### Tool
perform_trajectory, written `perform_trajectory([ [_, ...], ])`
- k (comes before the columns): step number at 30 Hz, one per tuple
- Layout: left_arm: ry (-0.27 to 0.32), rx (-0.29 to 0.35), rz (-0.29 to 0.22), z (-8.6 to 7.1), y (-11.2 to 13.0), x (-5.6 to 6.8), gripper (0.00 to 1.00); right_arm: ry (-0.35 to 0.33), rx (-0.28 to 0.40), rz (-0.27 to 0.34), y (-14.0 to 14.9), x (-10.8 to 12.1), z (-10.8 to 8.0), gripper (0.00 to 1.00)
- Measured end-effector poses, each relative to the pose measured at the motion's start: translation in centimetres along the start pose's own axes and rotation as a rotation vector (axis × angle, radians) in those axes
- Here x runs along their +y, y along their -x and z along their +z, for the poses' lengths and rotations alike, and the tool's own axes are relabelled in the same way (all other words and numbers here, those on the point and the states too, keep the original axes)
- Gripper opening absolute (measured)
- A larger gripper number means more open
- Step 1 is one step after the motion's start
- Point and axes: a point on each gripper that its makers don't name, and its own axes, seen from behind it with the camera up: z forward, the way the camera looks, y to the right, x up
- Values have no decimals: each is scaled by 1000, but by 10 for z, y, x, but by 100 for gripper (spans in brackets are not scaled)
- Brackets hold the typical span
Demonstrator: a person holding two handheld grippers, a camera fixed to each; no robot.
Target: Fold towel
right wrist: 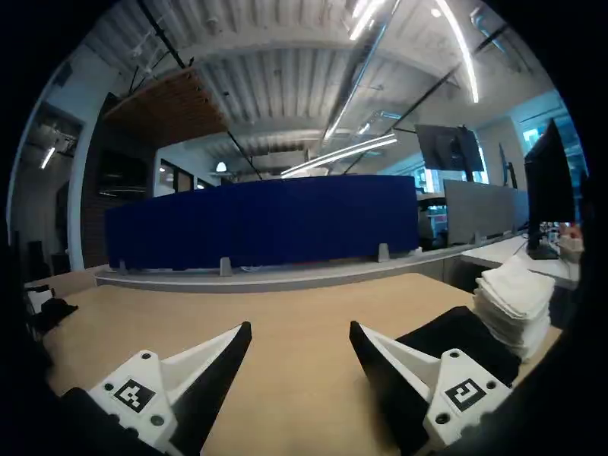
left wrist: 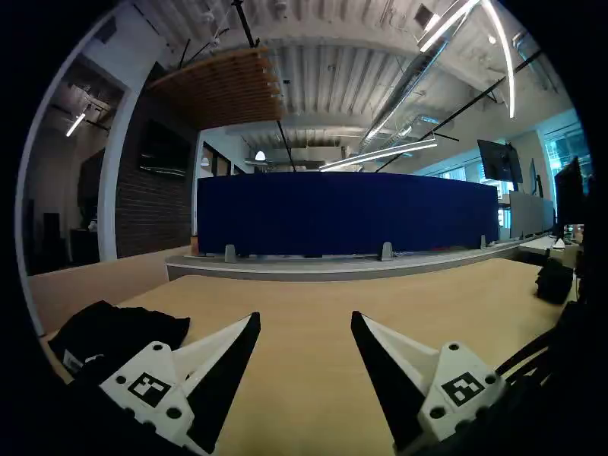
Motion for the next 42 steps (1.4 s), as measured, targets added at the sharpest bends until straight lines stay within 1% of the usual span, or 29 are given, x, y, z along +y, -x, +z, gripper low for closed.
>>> perform_trajectory([
  [6,0,0,0,0,0,0,88,-4,-1,11,2,-1,0,100],
  [12,0,0,0,0,-1,0,88,-12,2,2,4,-5,-3,100],
  [15,0,0,0,0,0,0,88,-21,11,-7,5,-10,-4,100],
  [18,0,0,0,0,0,0,88,-23,16,-23,7,-11,-4,100],
  [30,0,0,0,1,0,1,88,-36,26,-54,7,-16,-6,100],
  [39,0,0,0,1,0,0,88,-31,25,-81,9,-18,-6,100],
  [42,0,0,0,1,1,0,88,-32,26,-79,8,-17,-7,100],
])
